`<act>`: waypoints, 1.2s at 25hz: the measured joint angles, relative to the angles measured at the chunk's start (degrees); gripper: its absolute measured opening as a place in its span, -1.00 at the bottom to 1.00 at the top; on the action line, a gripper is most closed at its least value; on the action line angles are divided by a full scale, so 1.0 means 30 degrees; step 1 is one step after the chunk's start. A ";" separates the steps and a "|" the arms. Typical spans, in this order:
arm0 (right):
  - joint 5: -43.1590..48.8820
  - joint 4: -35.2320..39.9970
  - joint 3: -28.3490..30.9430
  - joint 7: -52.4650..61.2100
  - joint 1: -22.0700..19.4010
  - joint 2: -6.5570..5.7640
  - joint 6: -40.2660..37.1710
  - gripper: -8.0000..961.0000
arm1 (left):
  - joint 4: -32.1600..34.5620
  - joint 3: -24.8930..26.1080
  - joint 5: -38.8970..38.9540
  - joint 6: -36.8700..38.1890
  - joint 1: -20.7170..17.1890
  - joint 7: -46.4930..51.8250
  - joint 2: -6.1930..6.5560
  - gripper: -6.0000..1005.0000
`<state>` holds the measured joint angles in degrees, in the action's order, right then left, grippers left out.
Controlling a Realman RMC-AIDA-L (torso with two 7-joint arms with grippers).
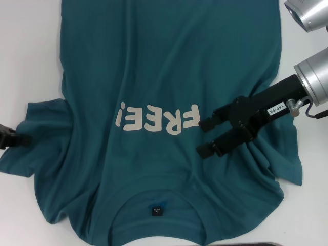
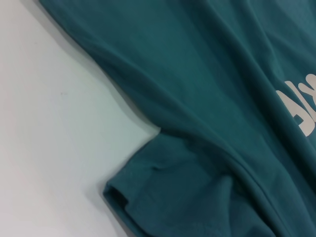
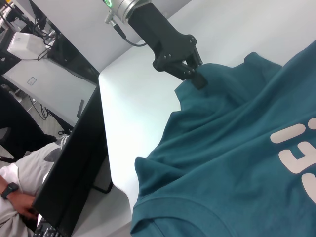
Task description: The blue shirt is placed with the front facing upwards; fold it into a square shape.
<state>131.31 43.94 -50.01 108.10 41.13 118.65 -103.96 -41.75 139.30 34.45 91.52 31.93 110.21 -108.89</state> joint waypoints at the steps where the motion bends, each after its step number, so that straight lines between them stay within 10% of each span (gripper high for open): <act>1: -0.0001 -0.0001 0.0001 0.0000 0.0000 0.0000 0.0000 0.95 | 0.0000 0.0012 0.0000 -0.0064 0.0000 -0.0009 0.0000 -0.93; 30: -0.0034 -0.0001 0.0059 -0.0172 0.0518 -0.0241 0.0790 0.95 | -0.3145 0.1943 -0.0003 0.1799 -0.1294 0.0634 0.0471 -0.98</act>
<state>131.21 43.94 -49.83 107.59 42.69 117.92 -101.59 -51.19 145.13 34.44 96.91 28.05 112.11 -107.47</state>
